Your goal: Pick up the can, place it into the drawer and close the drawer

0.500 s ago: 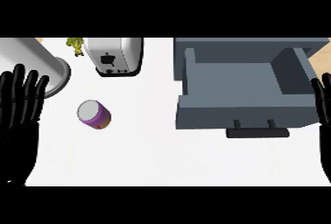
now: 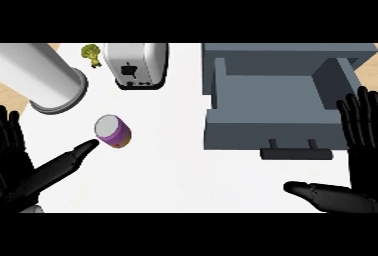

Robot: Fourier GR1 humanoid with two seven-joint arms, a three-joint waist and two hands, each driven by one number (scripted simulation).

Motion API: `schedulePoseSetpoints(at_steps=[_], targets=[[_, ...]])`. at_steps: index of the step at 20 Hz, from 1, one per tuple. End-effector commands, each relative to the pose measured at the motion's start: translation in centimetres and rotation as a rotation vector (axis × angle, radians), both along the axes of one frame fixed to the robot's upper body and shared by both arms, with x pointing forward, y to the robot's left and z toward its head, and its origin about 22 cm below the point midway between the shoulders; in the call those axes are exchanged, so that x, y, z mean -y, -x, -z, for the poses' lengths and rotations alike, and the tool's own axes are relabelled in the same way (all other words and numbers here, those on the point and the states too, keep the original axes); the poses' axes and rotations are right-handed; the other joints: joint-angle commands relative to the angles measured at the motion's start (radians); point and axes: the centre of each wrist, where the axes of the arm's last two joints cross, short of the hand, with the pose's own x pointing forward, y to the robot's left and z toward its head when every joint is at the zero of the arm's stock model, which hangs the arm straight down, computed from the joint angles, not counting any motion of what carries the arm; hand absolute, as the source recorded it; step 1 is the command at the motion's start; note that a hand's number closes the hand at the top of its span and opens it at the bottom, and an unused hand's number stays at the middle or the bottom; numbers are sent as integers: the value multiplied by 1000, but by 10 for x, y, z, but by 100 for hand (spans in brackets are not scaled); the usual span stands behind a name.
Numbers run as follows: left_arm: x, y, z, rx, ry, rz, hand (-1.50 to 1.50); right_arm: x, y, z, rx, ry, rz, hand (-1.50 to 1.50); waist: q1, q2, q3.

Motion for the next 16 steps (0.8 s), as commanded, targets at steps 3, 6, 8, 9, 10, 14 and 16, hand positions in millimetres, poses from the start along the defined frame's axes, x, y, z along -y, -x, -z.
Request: schedulePoseSetpoints(at_steps=[3,6,8,9,10,14,16], targets=[[37,7,6,-100,154,-234,-150,-7,4,8,-121,-29,18,-150,-10,-8,3],[57,2,8,-120,127,-252,-150,-2,2,1,-126,-33,50,-150,-8,-8,1],[61,17,-13,-106,148,-269,-150,19,18,6,-130,-23,45,-150,-8,-9,2],[60,7,-15,-115,145,-261,-150,32,17,-13,-129,-21,34,-150,-9,-9,2],[72,2,-8,-108,135,-252,-150,25,9,6,-133,-40,52,-150,-7,-8,1],[51,-9,-8,-141,128,-261,-150,18,4,2,-128,-39,44,-150,-5,-8,1],[68,-33,-8,-175,149,-246,-150,27,16,14,-117,-37,54,-150,-10,-7,1]])
